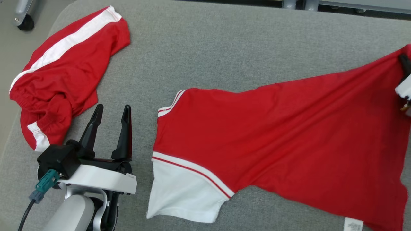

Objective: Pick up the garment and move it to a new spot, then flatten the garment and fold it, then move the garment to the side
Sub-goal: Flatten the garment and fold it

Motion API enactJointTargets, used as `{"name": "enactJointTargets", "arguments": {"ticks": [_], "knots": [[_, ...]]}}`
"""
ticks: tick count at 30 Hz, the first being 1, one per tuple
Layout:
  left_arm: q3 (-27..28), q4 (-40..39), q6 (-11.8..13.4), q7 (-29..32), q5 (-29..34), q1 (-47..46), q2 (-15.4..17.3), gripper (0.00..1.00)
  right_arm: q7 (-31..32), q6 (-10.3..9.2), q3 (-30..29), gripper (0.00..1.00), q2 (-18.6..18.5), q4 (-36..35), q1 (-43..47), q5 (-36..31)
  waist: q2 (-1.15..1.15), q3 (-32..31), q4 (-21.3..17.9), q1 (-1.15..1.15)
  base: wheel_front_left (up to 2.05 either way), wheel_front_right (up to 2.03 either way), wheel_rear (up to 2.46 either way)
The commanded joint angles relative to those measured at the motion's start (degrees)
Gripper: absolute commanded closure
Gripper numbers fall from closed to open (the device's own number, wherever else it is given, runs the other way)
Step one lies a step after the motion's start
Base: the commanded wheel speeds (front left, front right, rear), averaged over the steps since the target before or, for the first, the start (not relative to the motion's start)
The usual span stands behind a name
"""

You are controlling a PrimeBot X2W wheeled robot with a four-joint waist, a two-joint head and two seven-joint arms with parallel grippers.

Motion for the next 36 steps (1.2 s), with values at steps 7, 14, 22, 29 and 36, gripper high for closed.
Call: {"name": "enactJointTargets", "arguments": {"ticks": [7, 14, 22, 29, 36], "knots": [[-0.56, 1.55, -1.21, -0.87, 0.55, -3.03, -1.50, 0.00, -2.23, 0.12, 2.20, 0.76, -3.99, 5.95, -9.11, -0.85, 0.00, 3.53, 3.90, 0.00, 0.00, 0.00, 0.00], [-0.19, 3.40, -1.37, -1.25, 0.20, -1.85, -1.49, 0.00, -4.90, 0.12, 4.86, 0.00, -3.07, 12.16, -9.24, -0.90, 0.00, -0.57, 2.30, 0.00, 0.00, 0.00, 0.00], [0.95, 4.14, -0.42, -1.06, -0.57, 1.33, 0.05, 0.00, -12.88, 0.12, 12.22, 0.00, -1.18, 6.06, -1.11, 3.25, 0.00, -9.33, -2.50, 0.00, 0.00, 0.00, 0.00], [2.81, 4.11, 1.03, -1.15, -1.35, 6.53, 2.07, 0.00, -23.06, 0.12, 19.15, 0.00, -1.37, -4.99, 9.12, 6.61, 0.00, -16.98, -7.86, 0.00, 0.00, 0.00, 0.00], [3.97, 2.24, 1.85, -1.48, -1.41, 10.92, 2.70, 0.00, -29.87, 0.13, 19.26, 0.00, -2.01, -11.68, 19.51, 3.68, 0.00, -20.76, -10.16, 0.00, 0.00, 0.00, 0.00]]}}
